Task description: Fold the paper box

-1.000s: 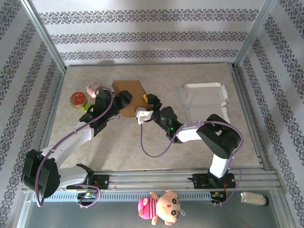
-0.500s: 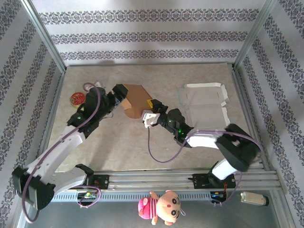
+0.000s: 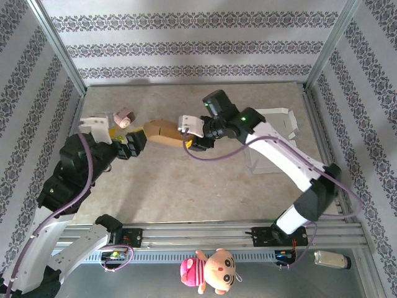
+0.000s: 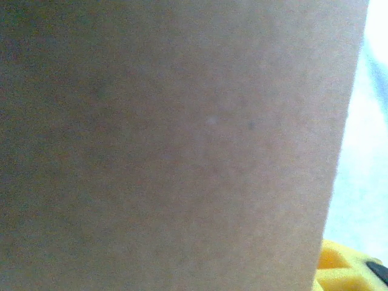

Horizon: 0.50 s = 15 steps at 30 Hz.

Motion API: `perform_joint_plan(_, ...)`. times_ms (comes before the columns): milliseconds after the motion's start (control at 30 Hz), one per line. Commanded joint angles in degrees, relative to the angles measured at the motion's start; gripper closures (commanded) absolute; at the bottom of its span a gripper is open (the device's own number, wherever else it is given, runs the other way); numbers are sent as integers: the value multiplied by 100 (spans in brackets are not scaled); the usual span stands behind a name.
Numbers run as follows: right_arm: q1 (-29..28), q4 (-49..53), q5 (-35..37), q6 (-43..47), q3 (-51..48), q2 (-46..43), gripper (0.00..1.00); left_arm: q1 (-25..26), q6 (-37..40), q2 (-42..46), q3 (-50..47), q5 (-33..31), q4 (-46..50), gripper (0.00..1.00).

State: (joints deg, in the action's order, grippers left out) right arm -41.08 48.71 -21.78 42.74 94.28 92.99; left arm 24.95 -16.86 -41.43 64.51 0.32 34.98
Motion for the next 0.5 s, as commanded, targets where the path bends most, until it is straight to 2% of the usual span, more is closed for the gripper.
perform_joint_plan(0,-41,2786,393,569,855,881,52,228,1140,-102,-40,742,950,0)
perform_joint_plan(133,-17,3177,949,651,1577,1701,51,511,1616,-262,-114,1027,1199,0)
perform_joint_plan(400,-31,2569,592,820,1602,2285,50,735,1792,-278,-533,954,733,0)
perform_joint_plan(467,-14,2463,528,805,1515,2329,47,731,1772,-298,-608,819,678,0)
